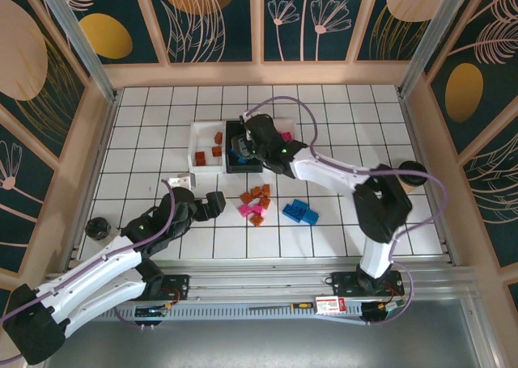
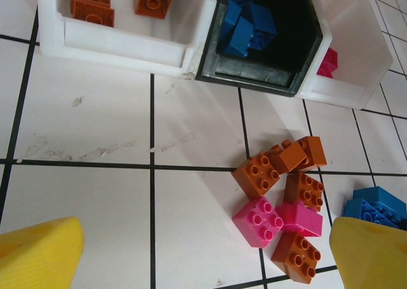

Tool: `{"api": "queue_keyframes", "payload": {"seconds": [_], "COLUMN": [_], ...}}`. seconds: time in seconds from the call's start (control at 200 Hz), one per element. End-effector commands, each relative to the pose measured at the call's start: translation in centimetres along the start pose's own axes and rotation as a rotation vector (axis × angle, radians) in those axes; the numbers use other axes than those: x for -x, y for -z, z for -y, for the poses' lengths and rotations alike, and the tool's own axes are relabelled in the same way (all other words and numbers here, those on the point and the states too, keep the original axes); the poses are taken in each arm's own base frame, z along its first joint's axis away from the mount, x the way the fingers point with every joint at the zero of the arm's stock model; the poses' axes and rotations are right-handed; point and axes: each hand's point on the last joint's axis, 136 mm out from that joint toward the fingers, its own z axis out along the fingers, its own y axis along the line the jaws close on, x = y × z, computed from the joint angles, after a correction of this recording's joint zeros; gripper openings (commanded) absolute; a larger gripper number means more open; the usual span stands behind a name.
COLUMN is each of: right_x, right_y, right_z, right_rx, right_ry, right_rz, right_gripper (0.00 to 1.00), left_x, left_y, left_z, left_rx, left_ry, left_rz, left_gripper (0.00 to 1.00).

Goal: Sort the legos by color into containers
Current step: Place the lego in the container.

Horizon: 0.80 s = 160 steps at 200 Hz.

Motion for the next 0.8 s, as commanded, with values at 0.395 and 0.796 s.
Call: {"api": "queue_keyframes", "payload": {"seconds": [0.395, 0.796], "right_x": [2.9, -8.1], "right_y": [-3.5, 8.1], "right_z": [0.4, -3.0], "right_rx": [-0.029, 0.070], "right_ry": [-0.043, 0.079], "right_rz": [0.080, 0.007], "right_gripper": [0.63, 0.64], "left_x": [-0.5, 1.1], "left_y": [0.6, 1.7], "left_z": [0.0, 0.8], "left_rx": [-0.037, -0.062], "left_ry": [0.037, 0.028], "left_rz": [-0.002, 0.054], "left_gripper": [0.99, 0.98]}}
